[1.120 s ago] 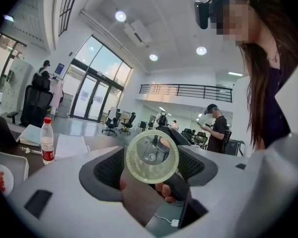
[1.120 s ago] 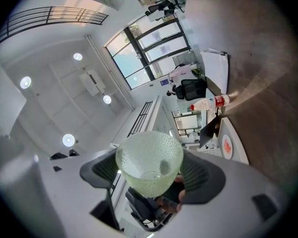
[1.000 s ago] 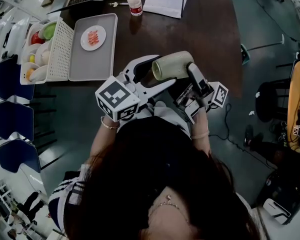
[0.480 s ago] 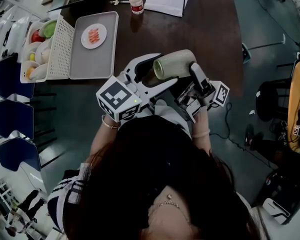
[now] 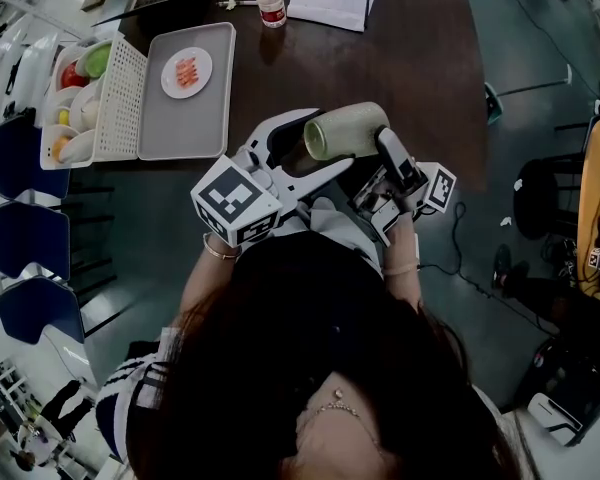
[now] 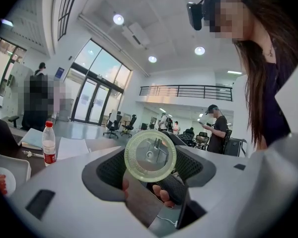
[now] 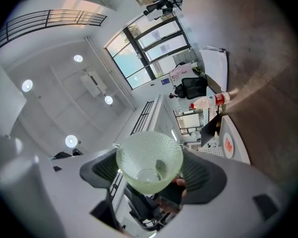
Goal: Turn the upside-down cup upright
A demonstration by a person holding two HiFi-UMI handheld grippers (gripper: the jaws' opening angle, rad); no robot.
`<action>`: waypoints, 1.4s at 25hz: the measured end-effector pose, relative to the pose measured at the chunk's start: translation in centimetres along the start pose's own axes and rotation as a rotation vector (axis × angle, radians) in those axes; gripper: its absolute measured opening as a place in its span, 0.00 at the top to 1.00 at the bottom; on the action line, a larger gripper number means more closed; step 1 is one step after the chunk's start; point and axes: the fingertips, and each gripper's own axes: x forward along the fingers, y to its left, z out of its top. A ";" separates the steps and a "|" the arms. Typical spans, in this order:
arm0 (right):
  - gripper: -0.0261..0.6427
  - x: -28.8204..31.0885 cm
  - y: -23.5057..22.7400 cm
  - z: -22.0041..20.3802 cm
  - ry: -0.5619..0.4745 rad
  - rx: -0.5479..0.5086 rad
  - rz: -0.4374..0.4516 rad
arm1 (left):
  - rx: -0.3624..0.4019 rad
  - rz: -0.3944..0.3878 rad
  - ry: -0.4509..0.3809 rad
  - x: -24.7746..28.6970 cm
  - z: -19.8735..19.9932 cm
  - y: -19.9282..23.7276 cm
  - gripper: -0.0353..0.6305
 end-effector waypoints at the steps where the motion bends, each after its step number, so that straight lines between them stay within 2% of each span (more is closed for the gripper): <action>1: 0.40 -0.1 -0.1 0.0 -0.001 0.000 -0.003 | 0.001 0.002 -0.001 0.0 0.0 0.0 0.48; 7: 0.40 -0.8 -0.7 0.6 -0.031 -0.011 -0.033 | -0.007 0.024 -0.018 -0.5 0.5 1.0 0.48; 15: 0.40 -2.1 -1.6 2.0 -0.079 -0.087 -0.117 | 0.029 0.071 0.042 -0.7 -0.4 2.9 0.48; 21: 0.40 -3.0 -2.4 2.7 -0.084 -0.224 -0.254 | 0.042 0.124 0.140 -0.4 -2.3 4.3 0.48; 25: 0.41 -2.8 -2.5 2.6 -0.065 -0.288 -0.296 | 0.049 0.150 0.227 -0.3 -4.0 5.1 0.48; 32: 0.42 -2.4 -2.7 1.9 0.001 -0.432 -0.381 | 0.114 0.198 0.400 0.2 -7.6 6.2 0.48; 33: 0.43 -2.3 -2.8 1.9 0.006 -0.459 -0.396 | 0.123 0.202 0.423 0.3 -8.0 6.3 0.48; 35: 0.54 -2.1 -2.7 1.9 0.011 -0.516 -0.428 | 0.135 0.203 0.461 0.6 -8.9 6.5 0.48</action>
